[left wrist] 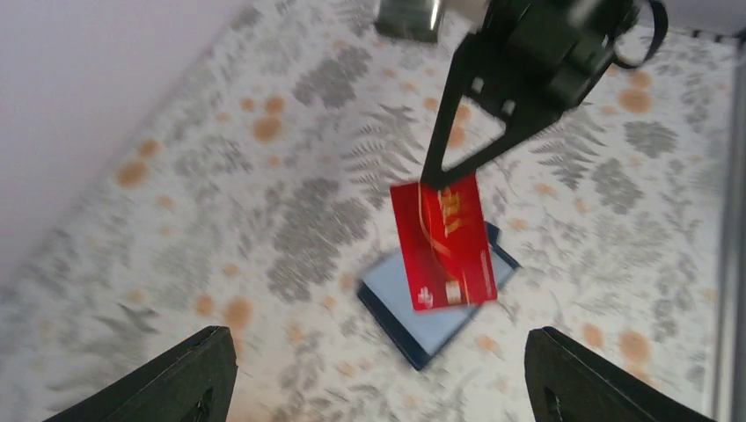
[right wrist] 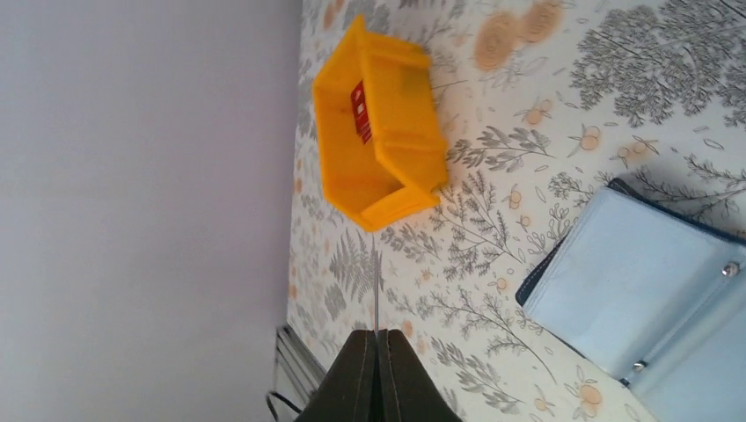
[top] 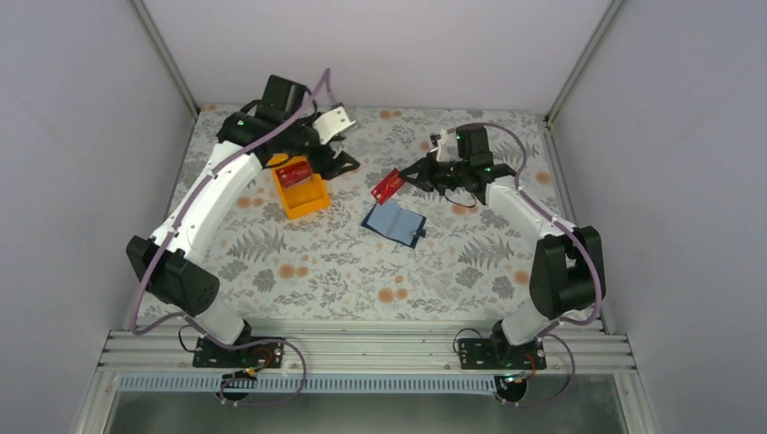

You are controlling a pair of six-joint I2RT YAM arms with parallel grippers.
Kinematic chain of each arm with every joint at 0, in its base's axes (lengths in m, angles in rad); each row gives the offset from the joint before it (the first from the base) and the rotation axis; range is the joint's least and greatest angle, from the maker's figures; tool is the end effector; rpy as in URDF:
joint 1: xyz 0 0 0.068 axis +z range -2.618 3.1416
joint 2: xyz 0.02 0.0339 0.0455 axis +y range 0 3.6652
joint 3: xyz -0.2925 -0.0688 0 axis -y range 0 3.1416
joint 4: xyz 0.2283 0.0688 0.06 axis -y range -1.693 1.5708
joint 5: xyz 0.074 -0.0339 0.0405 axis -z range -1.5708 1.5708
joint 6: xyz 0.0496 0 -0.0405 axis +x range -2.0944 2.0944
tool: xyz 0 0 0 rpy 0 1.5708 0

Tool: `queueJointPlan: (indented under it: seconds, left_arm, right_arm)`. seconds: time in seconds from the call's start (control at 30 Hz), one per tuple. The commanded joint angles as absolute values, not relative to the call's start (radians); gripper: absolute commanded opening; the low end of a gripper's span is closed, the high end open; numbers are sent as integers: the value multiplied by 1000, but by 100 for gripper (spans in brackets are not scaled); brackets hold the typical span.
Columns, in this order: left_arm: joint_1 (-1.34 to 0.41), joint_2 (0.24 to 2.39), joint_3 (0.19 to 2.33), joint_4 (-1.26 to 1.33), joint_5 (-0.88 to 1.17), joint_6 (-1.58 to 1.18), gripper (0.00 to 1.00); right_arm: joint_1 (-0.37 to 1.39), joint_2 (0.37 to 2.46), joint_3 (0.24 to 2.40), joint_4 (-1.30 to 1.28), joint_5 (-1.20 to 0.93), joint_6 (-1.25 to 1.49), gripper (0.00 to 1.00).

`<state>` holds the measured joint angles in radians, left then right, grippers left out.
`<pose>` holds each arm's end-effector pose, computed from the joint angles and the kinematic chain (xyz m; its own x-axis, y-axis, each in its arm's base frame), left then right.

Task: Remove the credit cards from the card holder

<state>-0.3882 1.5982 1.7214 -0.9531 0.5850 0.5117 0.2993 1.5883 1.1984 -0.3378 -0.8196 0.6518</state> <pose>0.2905 -0.1484 0.4084 -0.2720 0.5523 -0.7880 0.9104 0.4131 -0.0248 0.3138 0.1348 0.3029 -0.9437 0.1421 -0.2987 -0.1890 0.5095 0.8394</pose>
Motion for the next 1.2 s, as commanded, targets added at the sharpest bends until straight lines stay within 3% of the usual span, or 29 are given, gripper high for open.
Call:
queueJointPlan:
  seconds: [0.0, 0.13, 0.3, 0.43, 0.77, 1.03, 1.17]
  left_arm:
    - [-555, 1621, 1859, -953, 239, 560, 82]
    - [-729, 1651, 1833, -924, 40, 671, 85]
    - [-894, 1723, 1758, -822, -309, 818, 87]
    - [-939, 1757, 1650, -687, -484, 932, 83]
    - [-942, 1801, 1537, -492, -587, 1018, 50]
    - [-933, 1816, 1542, -466, -536, 1013, 3]
    - [-902, 1812, 1541, -462, -520, 1010, 2]
  right_arm:
    - [304, 1573, 1140, -60, -746, 1137, 4]
    - [303, 1577, 1061, 32, -749, 1368, 4]
    - [303, 1563, 1053, 10, -720, 1429, 4]
    - [302, 1557, 1044, 15, -740, 1440, 4]
    - [305, 1540, 1005, 47, -763, 1464, 4]
    - [307, 1531, 1011, 47, -782, 1461, 4]
    - [308, 1516, 1003, 47, -780, 1464, 4]
